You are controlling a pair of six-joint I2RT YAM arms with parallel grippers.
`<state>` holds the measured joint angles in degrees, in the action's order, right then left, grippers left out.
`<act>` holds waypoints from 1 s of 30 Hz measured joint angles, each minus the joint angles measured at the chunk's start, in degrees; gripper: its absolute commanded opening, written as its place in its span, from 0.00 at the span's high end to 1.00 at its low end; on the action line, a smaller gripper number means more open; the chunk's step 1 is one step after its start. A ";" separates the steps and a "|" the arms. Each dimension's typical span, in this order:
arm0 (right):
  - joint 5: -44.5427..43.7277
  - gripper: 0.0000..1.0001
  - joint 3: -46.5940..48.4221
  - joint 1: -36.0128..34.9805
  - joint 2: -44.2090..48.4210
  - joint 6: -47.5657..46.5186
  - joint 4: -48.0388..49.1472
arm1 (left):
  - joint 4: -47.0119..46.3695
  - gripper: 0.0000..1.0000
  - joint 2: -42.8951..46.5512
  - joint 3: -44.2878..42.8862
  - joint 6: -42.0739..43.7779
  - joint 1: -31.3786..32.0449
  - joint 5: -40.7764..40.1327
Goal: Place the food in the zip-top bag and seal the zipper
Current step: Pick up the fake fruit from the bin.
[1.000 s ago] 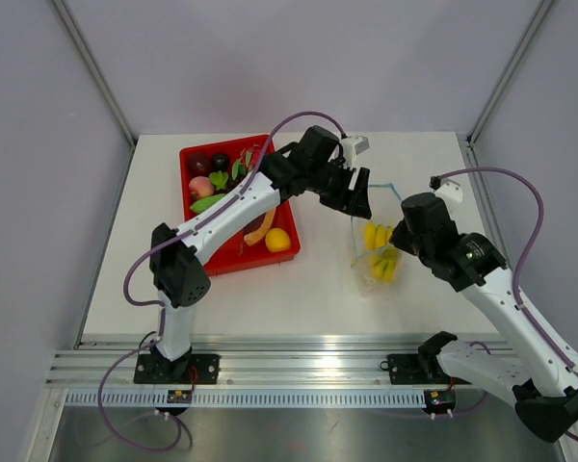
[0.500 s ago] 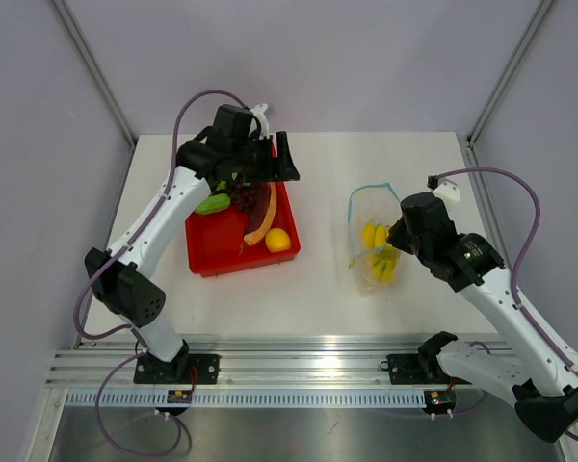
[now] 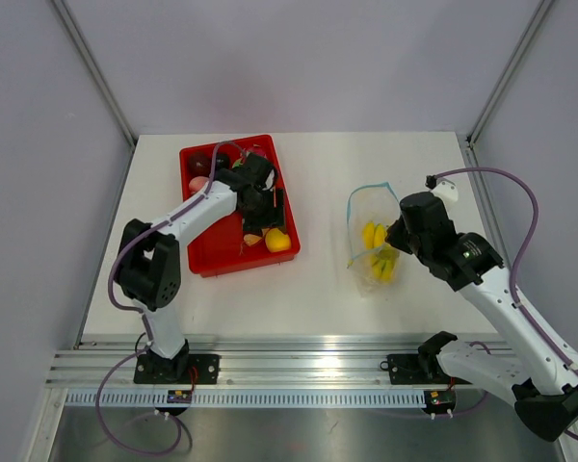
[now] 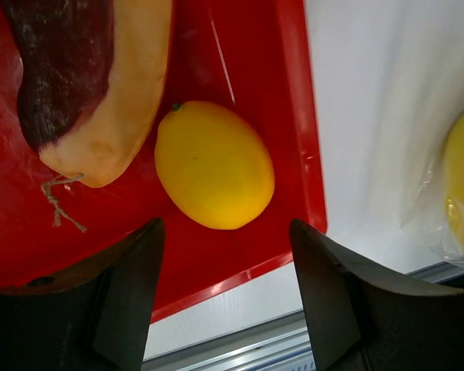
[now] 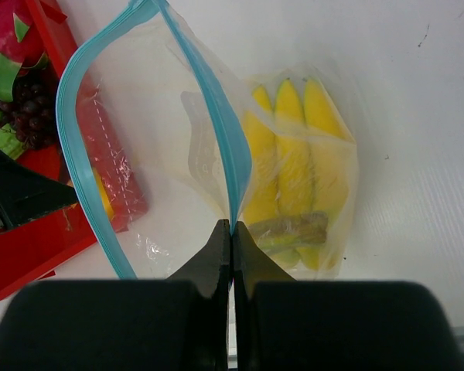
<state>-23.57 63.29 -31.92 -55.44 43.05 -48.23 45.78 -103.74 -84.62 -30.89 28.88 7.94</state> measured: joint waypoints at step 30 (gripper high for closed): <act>0.85 1.00 0.00 0.00 -0.94 -0.02 0.48 | -1.14 0.62 -5.18 1.03 -0.70 3.34 -9.81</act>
<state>-22.72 63.29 -31.92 -56.38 43.03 -47.75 44.64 -108.92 -83.59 -31.59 32.23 -1.87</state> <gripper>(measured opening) 0.011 0.689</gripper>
